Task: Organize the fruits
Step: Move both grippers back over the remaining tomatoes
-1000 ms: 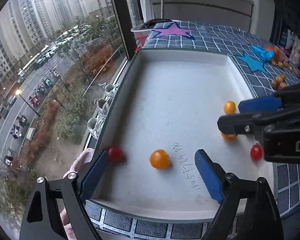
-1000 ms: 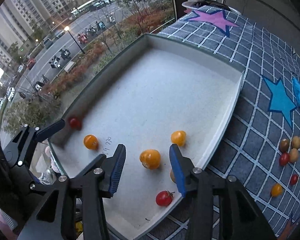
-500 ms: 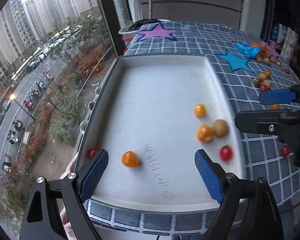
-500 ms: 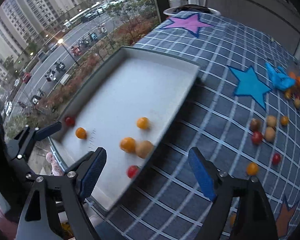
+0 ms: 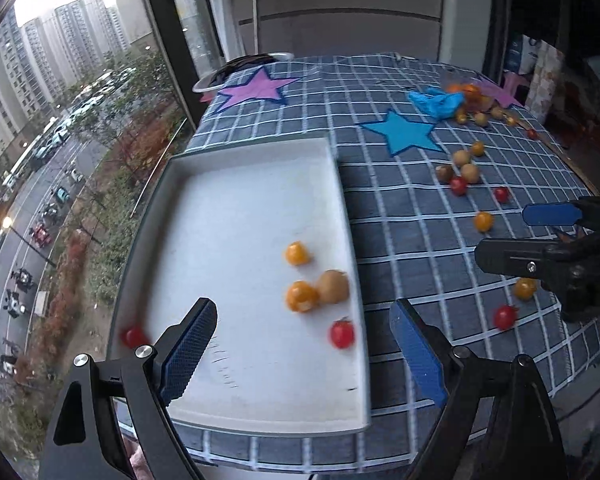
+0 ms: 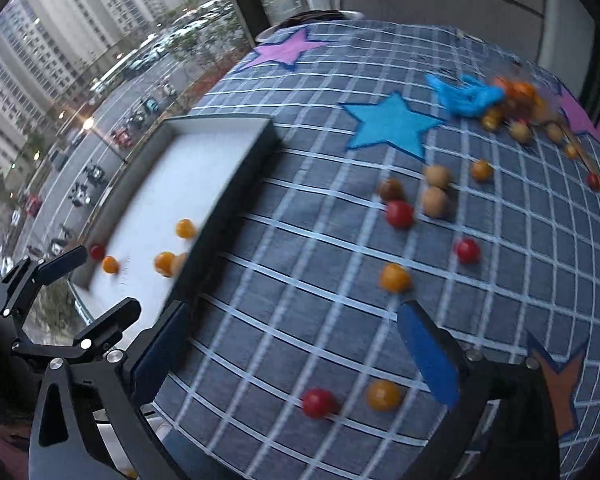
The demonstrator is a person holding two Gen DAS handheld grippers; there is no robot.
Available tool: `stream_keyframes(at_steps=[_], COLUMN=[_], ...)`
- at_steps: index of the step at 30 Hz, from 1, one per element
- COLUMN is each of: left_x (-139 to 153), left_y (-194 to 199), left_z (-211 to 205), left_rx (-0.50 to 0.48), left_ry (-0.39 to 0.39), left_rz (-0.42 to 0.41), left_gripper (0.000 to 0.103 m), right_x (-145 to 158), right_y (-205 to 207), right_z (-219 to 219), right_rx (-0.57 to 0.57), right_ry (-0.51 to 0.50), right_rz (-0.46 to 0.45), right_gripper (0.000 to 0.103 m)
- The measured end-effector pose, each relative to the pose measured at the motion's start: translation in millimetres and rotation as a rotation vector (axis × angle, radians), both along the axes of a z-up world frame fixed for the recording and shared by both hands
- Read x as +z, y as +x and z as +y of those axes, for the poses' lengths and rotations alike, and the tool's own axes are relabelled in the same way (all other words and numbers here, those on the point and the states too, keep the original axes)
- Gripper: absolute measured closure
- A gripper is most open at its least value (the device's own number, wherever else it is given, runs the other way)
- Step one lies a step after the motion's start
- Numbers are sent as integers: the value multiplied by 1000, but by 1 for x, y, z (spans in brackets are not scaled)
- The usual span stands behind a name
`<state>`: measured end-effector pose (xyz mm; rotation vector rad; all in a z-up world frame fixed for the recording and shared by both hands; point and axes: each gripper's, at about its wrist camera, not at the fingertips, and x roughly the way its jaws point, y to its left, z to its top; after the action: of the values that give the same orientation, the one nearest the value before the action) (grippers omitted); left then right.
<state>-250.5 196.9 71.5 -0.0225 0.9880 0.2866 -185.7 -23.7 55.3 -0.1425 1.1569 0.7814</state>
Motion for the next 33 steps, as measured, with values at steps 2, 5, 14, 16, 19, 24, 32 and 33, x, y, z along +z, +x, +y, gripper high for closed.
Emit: stream_keyframes(at_steps=[2,5,14,16,19,24,32,33], left_x=[0,-1,-12,-16,-24,-32,-38,-39], left_y=[4,11,33,37,40,35,33,34], left_z=[-9,-21,-55,-62,-75,-92,-114,-116], left_rx=[-16,-37,-84,-90,-106,-136,-147,-151], left_ry=[7,1,-16,-21,-28,-40,-49,-49], left_rz=[3,8,39,48,61,61,44,42], left_gripper=[14,14,14,14,14,14,14,14], right_x=[-3,-8,-26,-30,-37,-42,-39,-38], right_y=[4,9,17,17,14,17,32,35], right_z=[-15,-39,-105,-113,-122,-129,-111,-109], right_rx=[-27,-78,-201,-210,-215,-230,-195,-192], right_ry=[10,16,-2,-7,-24,-51,-88,-91], right_rz=[19,38,66,71,65,40,-37,-44], right_gripper=[1,1,0,0,1,1,1,1])
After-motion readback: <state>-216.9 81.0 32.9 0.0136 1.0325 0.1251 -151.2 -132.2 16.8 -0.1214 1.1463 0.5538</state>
